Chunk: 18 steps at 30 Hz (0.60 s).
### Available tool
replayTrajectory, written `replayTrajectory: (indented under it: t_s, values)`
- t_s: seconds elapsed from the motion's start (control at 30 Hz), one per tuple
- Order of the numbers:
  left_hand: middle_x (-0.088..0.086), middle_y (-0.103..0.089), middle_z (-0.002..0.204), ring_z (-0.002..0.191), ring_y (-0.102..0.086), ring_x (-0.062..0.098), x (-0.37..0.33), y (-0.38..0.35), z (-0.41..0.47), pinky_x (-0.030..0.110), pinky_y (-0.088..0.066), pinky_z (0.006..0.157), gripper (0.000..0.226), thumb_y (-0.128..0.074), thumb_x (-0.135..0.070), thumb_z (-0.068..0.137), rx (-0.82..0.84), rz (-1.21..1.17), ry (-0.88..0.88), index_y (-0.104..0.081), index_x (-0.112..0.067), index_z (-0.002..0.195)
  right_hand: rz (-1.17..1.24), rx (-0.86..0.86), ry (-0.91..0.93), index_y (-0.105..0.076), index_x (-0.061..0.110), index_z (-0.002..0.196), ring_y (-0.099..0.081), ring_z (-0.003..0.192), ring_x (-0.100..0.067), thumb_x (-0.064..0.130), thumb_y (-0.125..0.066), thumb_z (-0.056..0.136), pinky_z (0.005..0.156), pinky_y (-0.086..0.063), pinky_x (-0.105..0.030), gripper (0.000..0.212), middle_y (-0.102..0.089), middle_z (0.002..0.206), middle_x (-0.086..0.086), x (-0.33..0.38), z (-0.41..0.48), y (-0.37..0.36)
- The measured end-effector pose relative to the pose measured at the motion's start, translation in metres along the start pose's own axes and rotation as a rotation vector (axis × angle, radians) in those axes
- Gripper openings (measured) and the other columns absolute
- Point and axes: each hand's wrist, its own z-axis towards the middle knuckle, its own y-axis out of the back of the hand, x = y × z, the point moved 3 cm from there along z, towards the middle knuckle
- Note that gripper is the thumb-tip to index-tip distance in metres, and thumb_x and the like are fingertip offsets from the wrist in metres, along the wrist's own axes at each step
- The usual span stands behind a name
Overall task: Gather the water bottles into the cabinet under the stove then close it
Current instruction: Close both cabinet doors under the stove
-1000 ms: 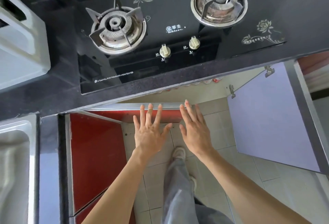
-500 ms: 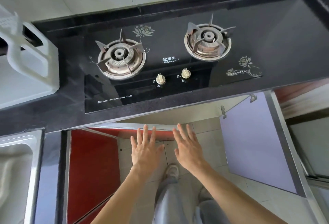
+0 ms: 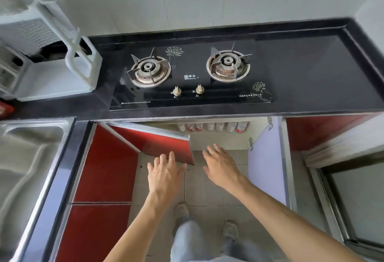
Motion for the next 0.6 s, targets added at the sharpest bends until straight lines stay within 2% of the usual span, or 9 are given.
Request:
replayTrajectory:
  t_s: [0.1, 0.17, 0.23, 0.3, 0.37, 0.43, 0.5, 0.53, 0.6]
  values:
    - [0.014, -0.071, 0.129, 0.122, -0.066, 0.039, -0.031, 0.009, -0.042, 0.057, -0.050, 0.106, 0.071, -0.054, -0.060, 0.107, -0.059, -0.044, -0.019, -0.057, -0.009, 0.156, 0.030, -0.012, 0.091, -0.065, 0.006, 0.129, -0.055, 0.134, -0.032, 0.028, -0.059, 0.107, 0.108, -0.051, -0.047, 0.031, -0.064, 0.133, -0.010, -0.018, -0.044, 0.014]
    - [0.013, -0.071, 0.124, 0.118, -0.067, 0.039, -0.054, 0.015, -0.063, 0.054, -0.051, 0.104, 0.069, -0.056, -0.058, 0.106, -0.107, -0.079, -0.047, -0.059, -0.008, 0.153, 0.046, -0.066, 0.144, -0.064, 0.011, 0.102, -0.063, 0.108, -0.028, 0.025, -0.057, 0.107, 0.083, -0.058, -0.046, 0.017, -0.061, 0.100, -0.002, -0.033, -0.070, 0.024]
    - [0.010, -0.069, 0.128, 0.121, -0.065, 0.035, -0.078, 0.017, -0.081, 0.049, -0.049, 0.108, 0.069, -0.050, -0.059, 0.108, -0.081, -0.103, -0.074, -0.054, -0.011, 0.157, 0.032, -0.131, 0.159, -0.054, 0.016, 0.088, -0.063, 0.092, -0.024, 0.023, -0.052, 0.108, 0.068, -0.056, -0.043, 0.022, -0.052, 0.086, 0.004, -0.050, -0.092, 0.031]
    - [0.008, -0.069, 0.126, 0.120, -0.065, 0.033, -0.102, 0.015, -0.098, 0.046, -0.048, 0.108, 0.071, -0.037, -0.063, 0.108, -0.061, -0.114, -0.125, -0.054, -0.013, 0.155, 0.002, -0.183, 0.154, -0.053, 0.018, 0.084, -0.059, 0.084, -0.019, 0.025, -0.049, 0.109, 0.066, -0.057, -0.041, 0.026, -0.052, 0.083, 0.006, -0.072, -0.113, 0.031]
    - [0.009, -0.073, 0.115, 0.109, -0.070, 0.035, -0.125, 0.007, -0.111, 0.049, -0.054, 0.101, 0.076, -0.032, -0.065, 0.104, -0.061, -0.144, -0.176, -0.065, -0.010, 0.144, -0.021, -0.217, 0.134, -0.056, 0.018, 0.083, -0.056, 0.082, -0.016, 0.027, -0.051, 0.109, 0.069, -0.057, -0.037, 0.028, -0.052, 0.081, 0.007, -0.094, -0.133, 0.027]
    - [0.011, -0.074, 0.105, 0.099, -0.072, 0.037, -0.149, -0.004, -0.123, 0.050, -0.059, 0.094, 0.064, -0.047, -0.061, 0.104, -0.087, -0.173, -0.178, -0.071, -0.008, 0.131, -0.061, -0.235, 0.137, -0.059, 0.019, 0.082, -0.059, 0.084, -0.014, 0.028, -0.052, 0.109, 0.074, -0.051, -0.027, 0.029, -0.052, 0.081, 0.008, -0.115, -0.150, 0.025]
    - [0.010, -0.074, 0.102, 0.098, -0.072, 0.037, -0.170, -0.014, -0.133, 0.050, -0.059, 0.092, 0.051, -0.064, -0.055, 0.104, -0.045, -0.202, -0.161, -0.072, -0.009, 0.124, -0.086, -0.224, 0.153, -0.060, 0.019, 0.083, -0.060, 0.086, -0.014, 0.028, -0.051, 0.108, 0.068, -0.039, -0.024, 0.029, -0.054, 0.083, 0.009, -0.136, -0.160, 0.022]
    - [0.010, -0.073, 0.103, 0.098, -0.072, 0.037, -0.180, -0.018, -0.138, 0.049, -0.058, 0.093, 0.050, -0.066, -0.054, 0.104, -0.037, -0.220, -0.162, -0.071, -0.009, 0.124, -0.098, -0.216, 0.161, -0.060, 0.019, 0.083, -0.059, 0.087, -0.014, 0.028, -0.051, 0.108, 0.066, -0.036, -0.024, 0.028, -0.055, 0.084, 0.009, -0.147, -0.162, 0.019]
    - [0.009, -0.073, 0.110, 0.106, -0.071, 0.035, -0.199, -0.020, -0.144, 0.046, -0.055, 0.100, 0.053, -0.059, -0.057, 0.108, -0.041, -0.244, -0.146, -0.069, -0.011, 0.131, -0.129, -0.208, 0.200, -0.062, 0.021, 0.084, -0.059, 0.090, -0.013, 0.030, -0.050, 0.108, 0.067, -0.042, -0.024, 0.028, -0.059, 0.088, 0.009, -0.168, -0.164, 0.010]
